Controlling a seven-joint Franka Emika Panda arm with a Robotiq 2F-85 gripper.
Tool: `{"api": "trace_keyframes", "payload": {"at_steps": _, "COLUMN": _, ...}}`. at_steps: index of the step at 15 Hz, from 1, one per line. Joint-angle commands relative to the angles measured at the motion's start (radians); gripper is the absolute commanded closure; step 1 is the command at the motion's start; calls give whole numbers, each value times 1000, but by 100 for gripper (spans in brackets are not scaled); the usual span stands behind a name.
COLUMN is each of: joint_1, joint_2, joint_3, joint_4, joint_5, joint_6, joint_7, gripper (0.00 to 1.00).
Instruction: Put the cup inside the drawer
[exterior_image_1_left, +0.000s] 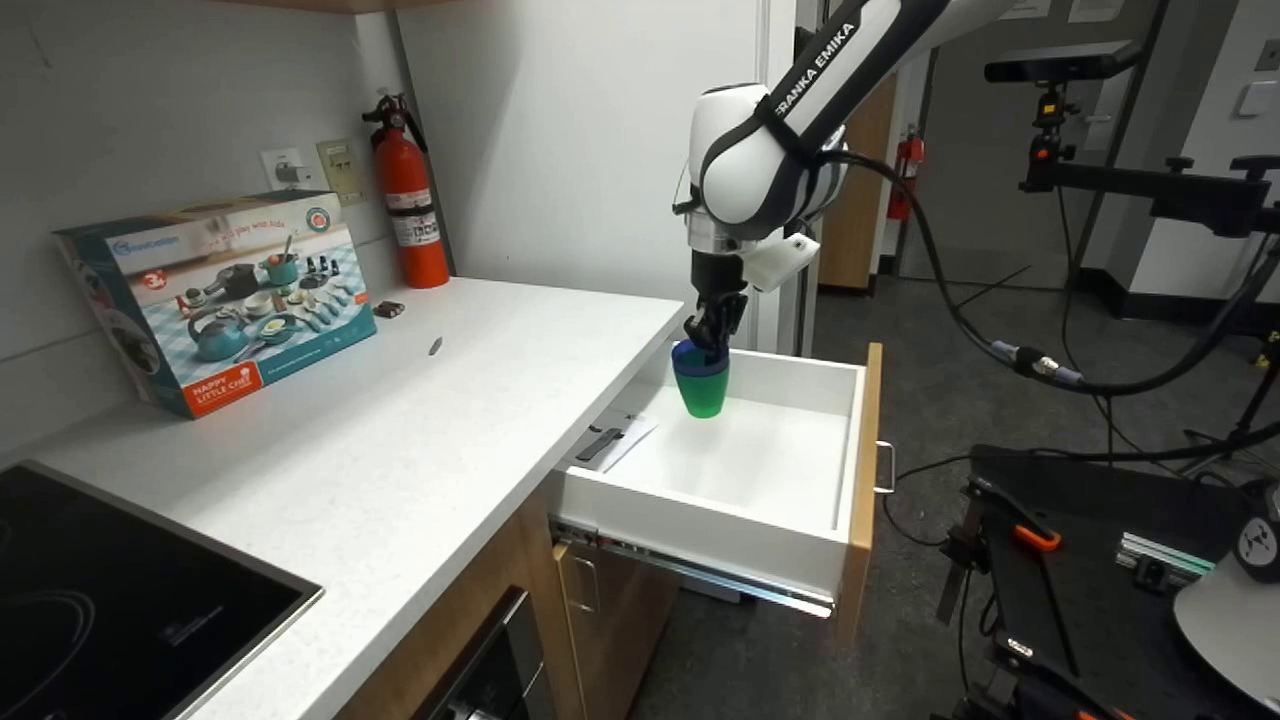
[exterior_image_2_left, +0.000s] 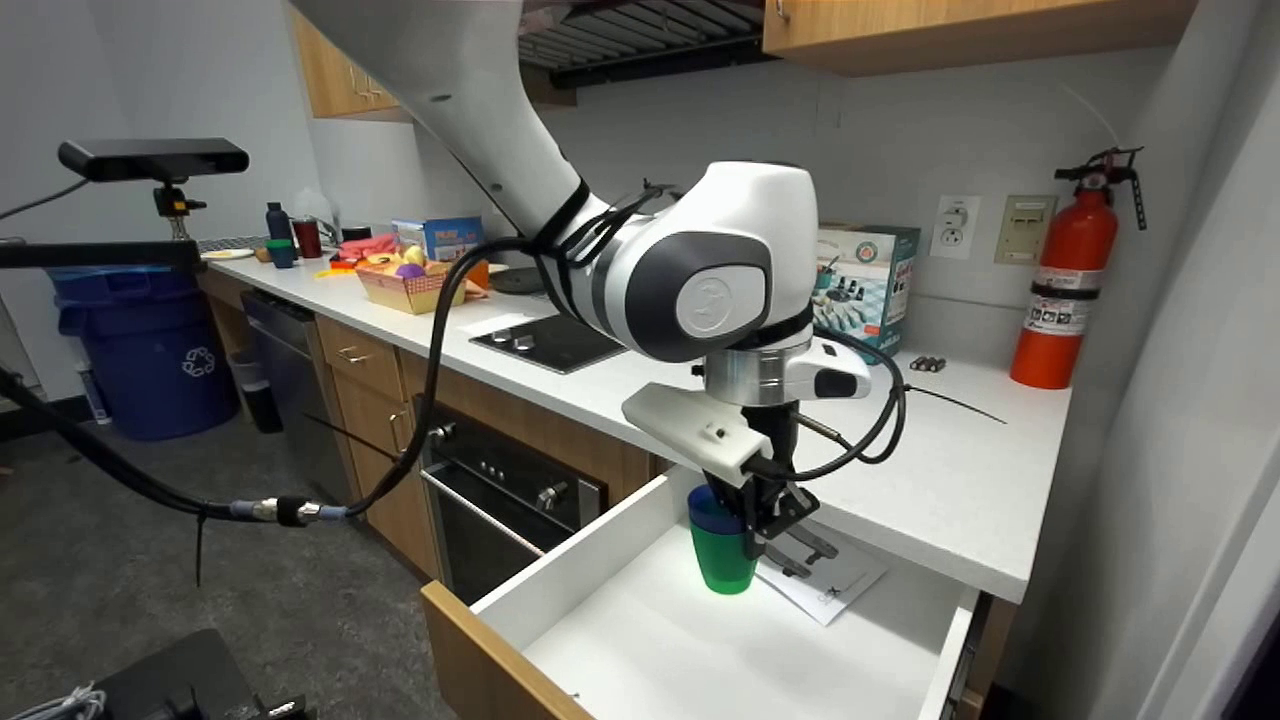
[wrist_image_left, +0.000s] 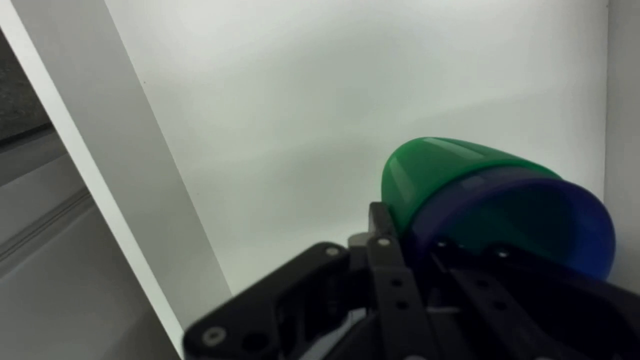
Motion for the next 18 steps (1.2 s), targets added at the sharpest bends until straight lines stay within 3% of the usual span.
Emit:
{"api": "trace_keyframes", "payload": {"at_steps": 1, "joint_1": -48, "joint_2": -41, "joint_3": 6, "joint_4": -44, "joint_5": 64, "joint_6": 7, "joint_7": -48, "gripper": 98}}
{"api": "trace_keyframes", "payload": {"at_steps": 8, "joint_1": -72, "joint_2": -15, "joint_3": 5, "joint_4": -63, "joint_5": 87, "joint_6": 29, "joint_7": -71, "gripper": 98}}
{"api": "trace_keyframes", "payload": {"at_steps": 18, "joint_1": -27, "joint_2": 119, "joint_3": 0, "joint_4": -16, "joint_5": 25, "joint_6": 116, "joint_7": 12, "gripper": 98}}
